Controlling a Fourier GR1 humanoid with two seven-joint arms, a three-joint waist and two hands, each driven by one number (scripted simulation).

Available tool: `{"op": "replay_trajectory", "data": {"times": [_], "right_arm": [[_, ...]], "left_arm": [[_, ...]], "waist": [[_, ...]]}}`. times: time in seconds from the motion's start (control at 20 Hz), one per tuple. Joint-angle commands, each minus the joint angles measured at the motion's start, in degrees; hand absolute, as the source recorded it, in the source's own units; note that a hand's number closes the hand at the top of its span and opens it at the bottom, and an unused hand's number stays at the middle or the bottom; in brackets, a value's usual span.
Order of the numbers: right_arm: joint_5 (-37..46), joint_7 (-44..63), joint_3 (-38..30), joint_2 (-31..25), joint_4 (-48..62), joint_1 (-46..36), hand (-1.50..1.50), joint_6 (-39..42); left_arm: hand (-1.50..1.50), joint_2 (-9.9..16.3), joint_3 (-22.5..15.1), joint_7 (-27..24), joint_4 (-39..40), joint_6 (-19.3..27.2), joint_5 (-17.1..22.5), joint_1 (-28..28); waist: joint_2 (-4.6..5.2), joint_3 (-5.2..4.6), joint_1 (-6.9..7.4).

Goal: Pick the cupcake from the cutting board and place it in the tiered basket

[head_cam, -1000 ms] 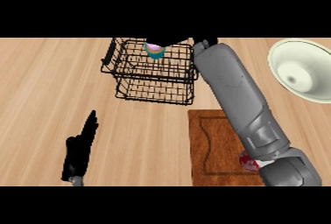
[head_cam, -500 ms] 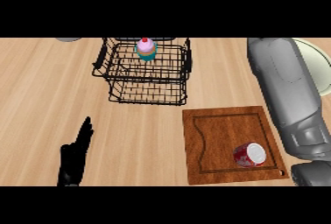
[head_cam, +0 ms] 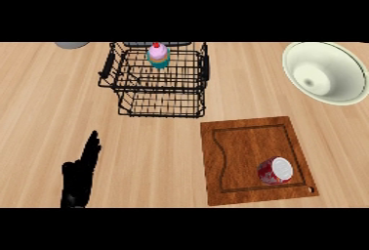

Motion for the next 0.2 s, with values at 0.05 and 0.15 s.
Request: {"op": "replay_trajectory", "data": {"times": [0.05,0.15], "right_arm": [[-10.84,-2.53,-8.79,-9.11,-4.23,11.74,-1.50,14.71],[-12.84,-2.13,-10.24,-10.86,-7.08,13.65,-1.50,17.56]], "left_arm": [[0.00,1.16,1.26,0.04,-0.54,-1.16,1.18,0.68],[0.00,-2.12,-2.31,-0.27,-1.14,1.75,-2.12,0.52]], "waist": [[0.24,0.03,0.26],[0.32,-0.02,0.99]]}}
